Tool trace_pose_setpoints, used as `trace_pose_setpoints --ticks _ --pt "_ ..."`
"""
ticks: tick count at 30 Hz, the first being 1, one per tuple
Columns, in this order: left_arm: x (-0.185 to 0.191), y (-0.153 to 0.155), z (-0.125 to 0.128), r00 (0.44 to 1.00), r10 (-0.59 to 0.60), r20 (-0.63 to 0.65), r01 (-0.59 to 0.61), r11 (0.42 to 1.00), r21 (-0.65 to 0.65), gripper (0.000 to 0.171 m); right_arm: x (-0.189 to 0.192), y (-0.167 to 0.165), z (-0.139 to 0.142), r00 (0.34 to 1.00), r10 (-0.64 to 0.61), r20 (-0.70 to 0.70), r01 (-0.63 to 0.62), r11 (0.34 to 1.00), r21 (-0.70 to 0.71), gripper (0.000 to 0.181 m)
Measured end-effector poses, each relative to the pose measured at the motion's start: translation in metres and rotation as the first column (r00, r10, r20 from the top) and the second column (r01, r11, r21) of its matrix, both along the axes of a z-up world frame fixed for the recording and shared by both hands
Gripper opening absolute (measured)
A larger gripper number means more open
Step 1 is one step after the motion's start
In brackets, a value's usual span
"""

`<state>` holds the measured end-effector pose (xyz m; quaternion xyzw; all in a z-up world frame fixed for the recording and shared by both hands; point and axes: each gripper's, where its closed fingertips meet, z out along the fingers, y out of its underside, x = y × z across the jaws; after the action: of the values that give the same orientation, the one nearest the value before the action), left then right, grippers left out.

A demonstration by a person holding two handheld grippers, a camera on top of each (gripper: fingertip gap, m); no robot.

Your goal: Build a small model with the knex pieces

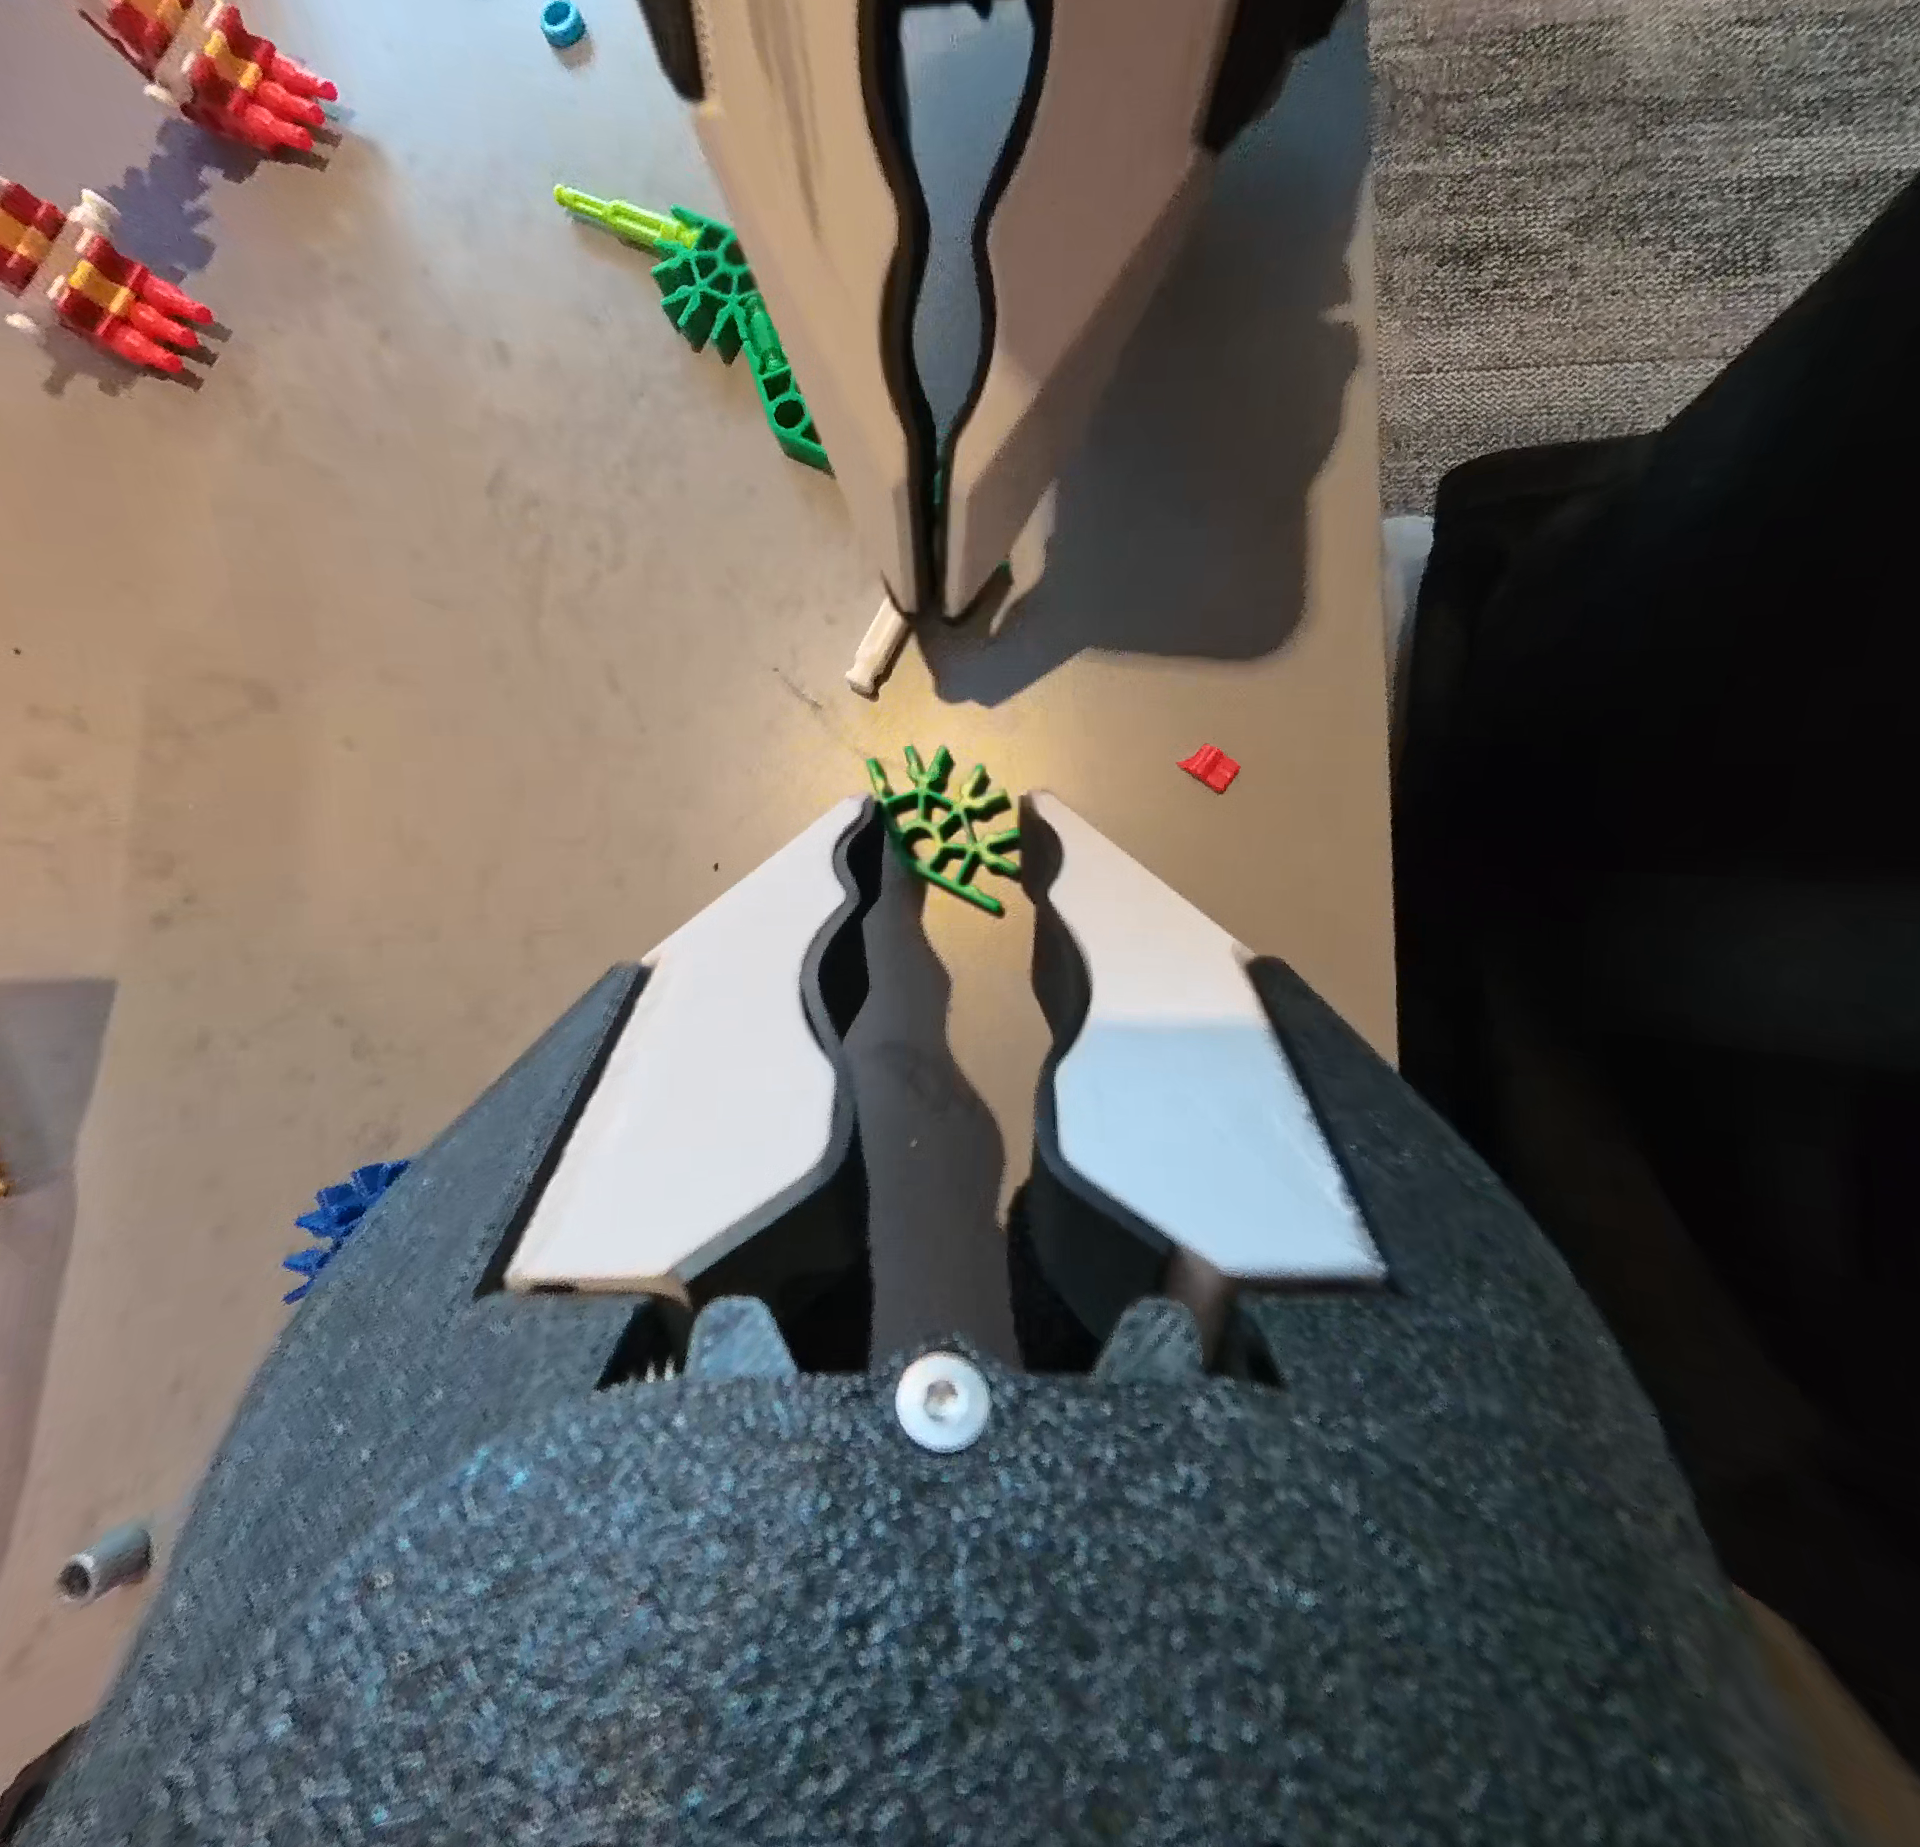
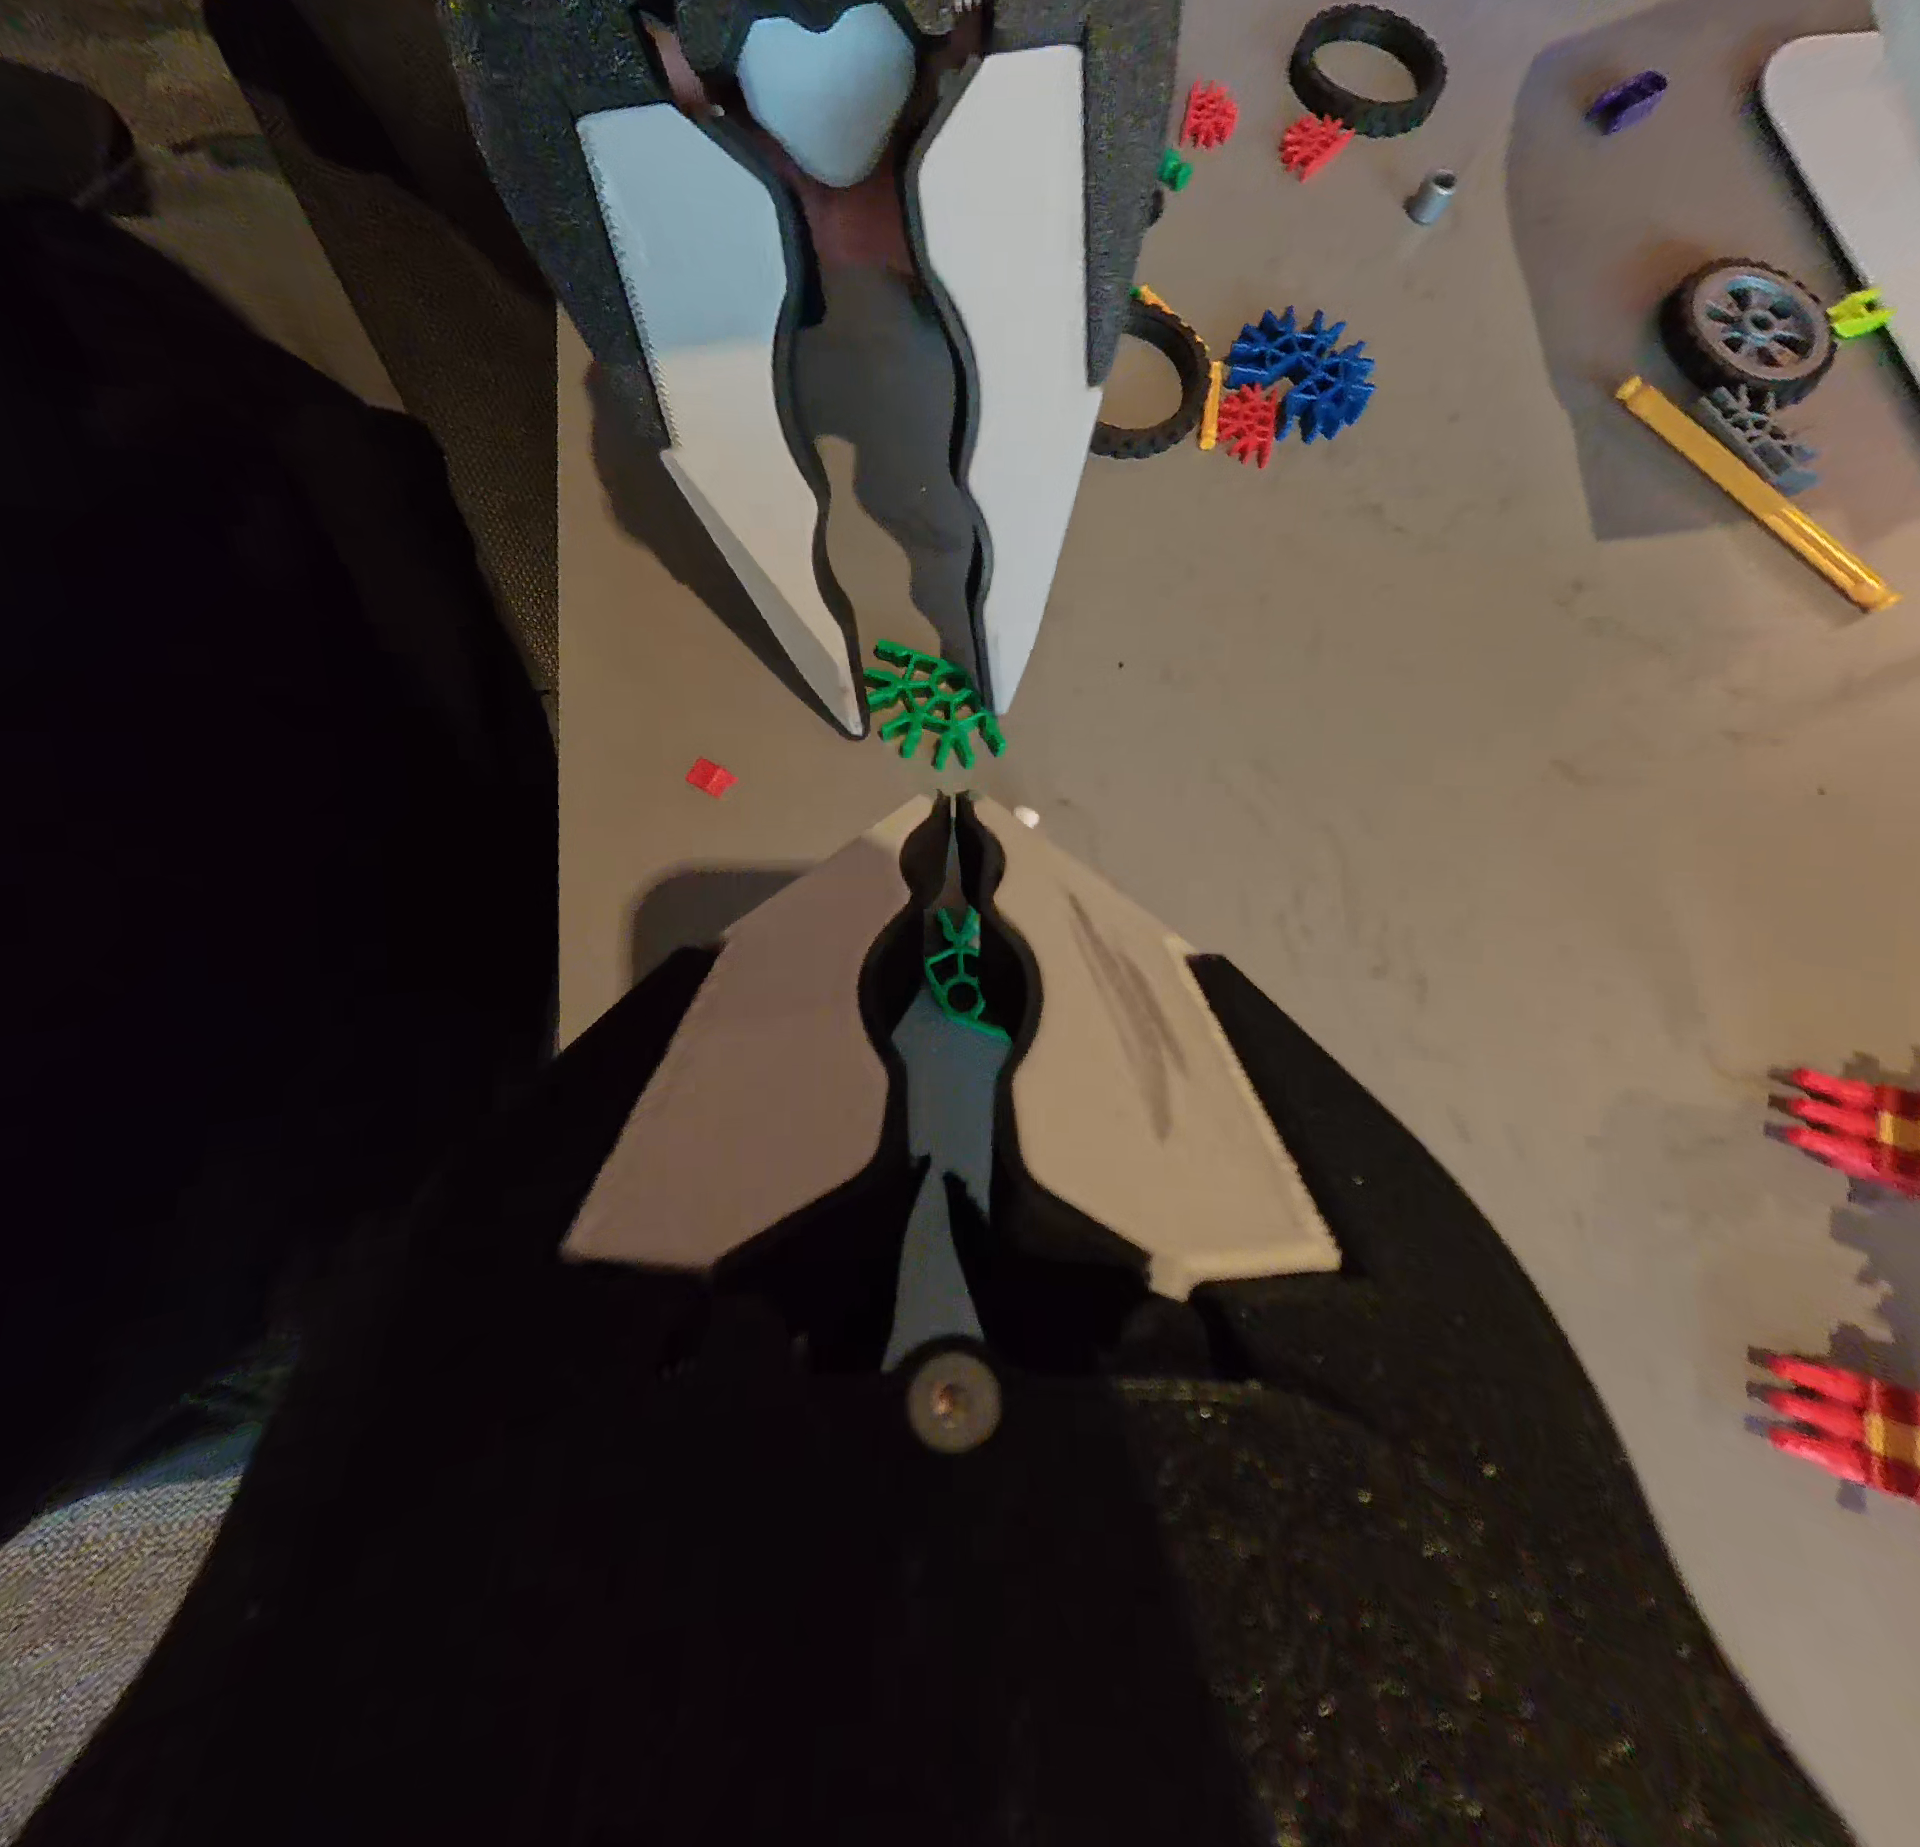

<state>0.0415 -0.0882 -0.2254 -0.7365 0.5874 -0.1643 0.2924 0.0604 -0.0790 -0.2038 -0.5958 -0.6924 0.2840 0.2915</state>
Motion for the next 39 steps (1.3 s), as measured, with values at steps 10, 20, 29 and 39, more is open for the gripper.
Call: trace_pose_setpoints --ticks 10,20,29,39 --pt "0.002 0.012 0.005 0.995 -0.091 -0.029 0.092 0.994 0.063 0.023 0.017 0.02 0.001 0.997 -0.071 0.008 0.071 0.997 0.015 0.001" --pt "0.014 0.011 0.017 0.912 -0.407 -0.054 0.41 0.908 0.083 0.023 0.013 0.021 -0.004 0.998 -0.055 0.035 0.055 0.998 0.004 0.001" --pt "0.015 0.016 0.015 0.867 -0.497 -0.032 0.498 0.865 0.062 0.023 0.007 0.02 -0.006 0.998 -0.038 0.045 0.039 0.999 -0.02 0.001" --pt "0.014 0.014 0.006 0.85 -0.526 -0.024 0.526 0.849 0.05 0.023 0.004 0.019 -0.009 0.998 -0.027 0.054 0.029 0.999 -0.031 0.001"
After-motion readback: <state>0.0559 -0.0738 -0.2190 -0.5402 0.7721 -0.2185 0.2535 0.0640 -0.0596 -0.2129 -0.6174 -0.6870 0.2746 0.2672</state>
